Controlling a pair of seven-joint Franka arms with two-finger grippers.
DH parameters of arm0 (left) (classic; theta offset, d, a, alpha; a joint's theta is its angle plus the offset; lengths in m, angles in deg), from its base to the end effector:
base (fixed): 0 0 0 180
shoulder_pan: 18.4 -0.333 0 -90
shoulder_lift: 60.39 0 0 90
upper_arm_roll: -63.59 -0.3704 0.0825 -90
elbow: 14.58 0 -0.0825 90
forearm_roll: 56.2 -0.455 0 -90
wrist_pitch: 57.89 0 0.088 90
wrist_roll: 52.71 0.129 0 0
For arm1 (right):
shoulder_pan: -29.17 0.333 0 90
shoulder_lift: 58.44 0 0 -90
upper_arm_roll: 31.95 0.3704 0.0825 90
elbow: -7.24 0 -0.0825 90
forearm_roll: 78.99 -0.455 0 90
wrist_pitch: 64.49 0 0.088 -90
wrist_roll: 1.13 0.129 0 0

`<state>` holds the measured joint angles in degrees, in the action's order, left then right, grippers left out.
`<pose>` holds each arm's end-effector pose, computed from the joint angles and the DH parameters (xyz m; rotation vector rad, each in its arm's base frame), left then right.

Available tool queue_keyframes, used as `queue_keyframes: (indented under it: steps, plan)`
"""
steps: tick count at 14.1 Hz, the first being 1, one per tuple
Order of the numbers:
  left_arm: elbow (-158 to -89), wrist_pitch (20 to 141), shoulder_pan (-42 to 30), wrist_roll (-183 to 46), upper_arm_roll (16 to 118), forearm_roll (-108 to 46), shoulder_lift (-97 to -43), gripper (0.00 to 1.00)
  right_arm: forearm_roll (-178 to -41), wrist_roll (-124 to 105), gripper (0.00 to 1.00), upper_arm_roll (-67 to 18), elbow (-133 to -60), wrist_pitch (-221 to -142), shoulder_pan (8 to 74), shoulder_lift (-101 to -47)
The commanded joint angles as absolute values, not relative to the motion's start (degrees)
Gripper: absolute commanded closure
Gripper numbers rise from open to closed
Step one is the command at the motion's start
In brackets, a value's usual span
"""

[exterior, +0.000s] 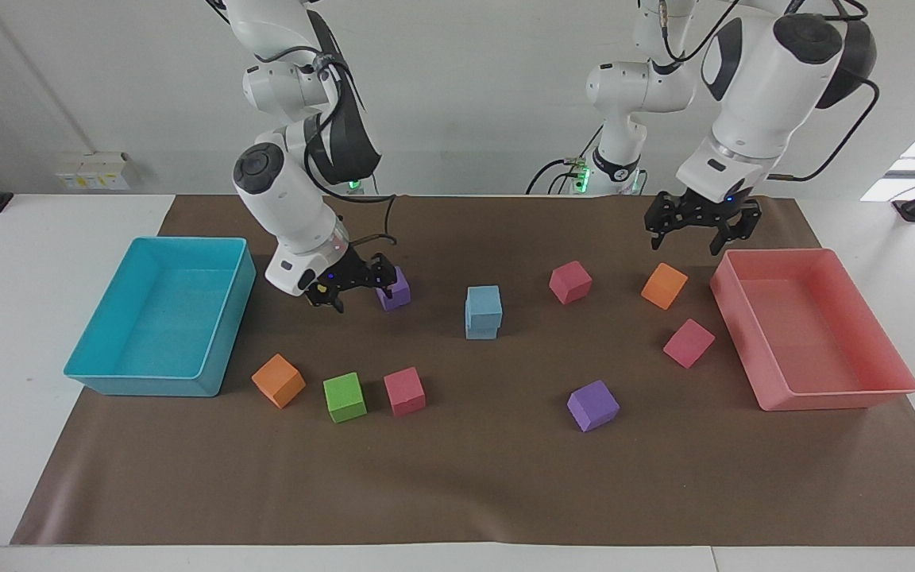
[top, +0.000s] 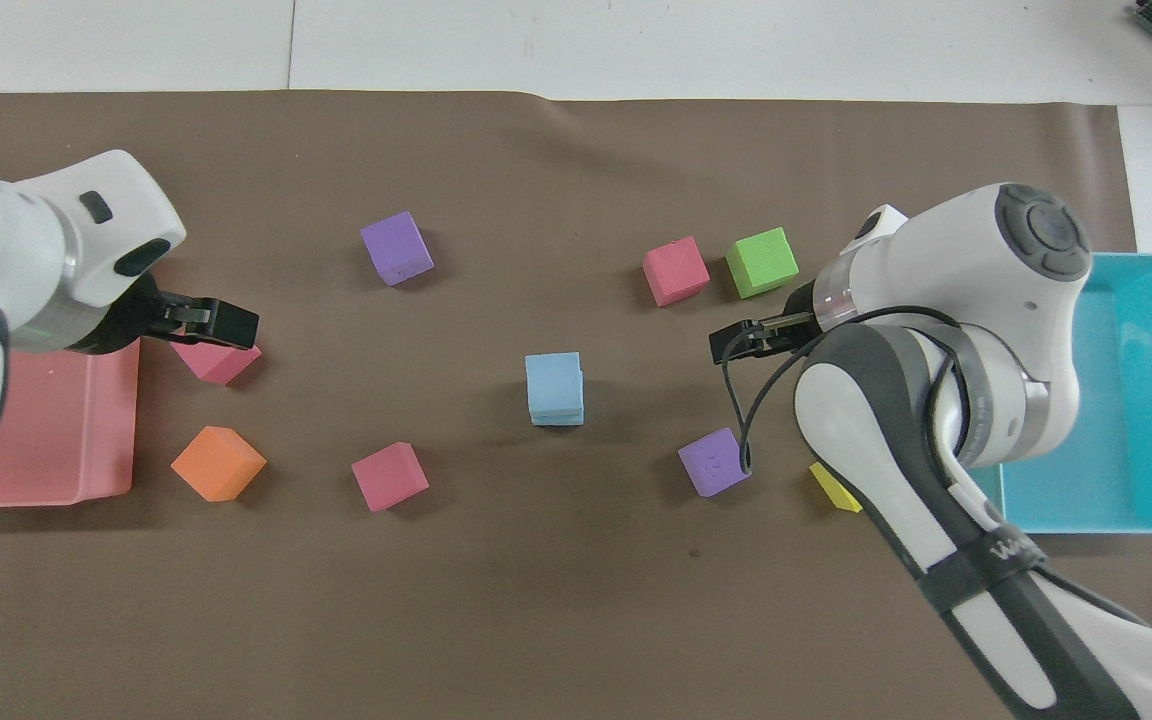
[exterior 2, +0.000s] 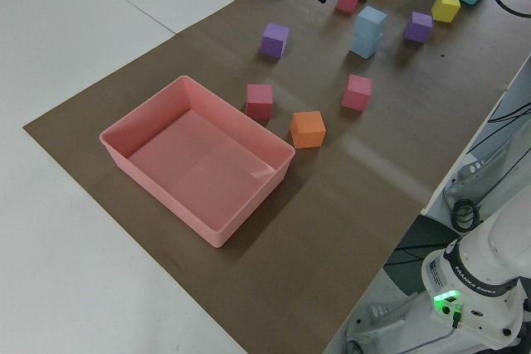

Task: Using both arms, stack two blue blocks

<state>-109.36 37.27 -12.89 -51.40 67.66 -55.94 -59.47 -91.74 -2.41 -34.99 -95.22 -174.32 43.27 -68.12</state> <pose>0.6181 -0.1052 0.6294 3.1223 -0.2971 0.0350 0.6629 0.1518 0.4588 -2.9389 -0.2002 0.0834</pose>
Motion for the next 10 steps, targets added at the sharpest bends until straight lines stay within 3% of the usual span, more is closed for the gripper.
queue_keyframes:
  steps: [1, 5, 10]
  plan:
    - [-105.20, 31.60, -15.66, -48.32, 68.07, -55.23, -58.64, 0.00, -87.88, -0.95, 0.00, -34.59, -92.78, -169.17, 39.82, -66.45]
    - [-97.56, 25.10, -16.29, -48.40, 68.34, -54.80, -59.86, 0.00, -85.93, -1.21, 0.00, -34.50, -92.78, -164.78, 34.45, -60.74]
    - [-97.81, 25.26, -16.38, -49.19, 68.34, -54.36, -59.08, 0.00, -81.36, -1.39, 0.00, -35.12, -92.61, -162.40, 31.20, -55.64]
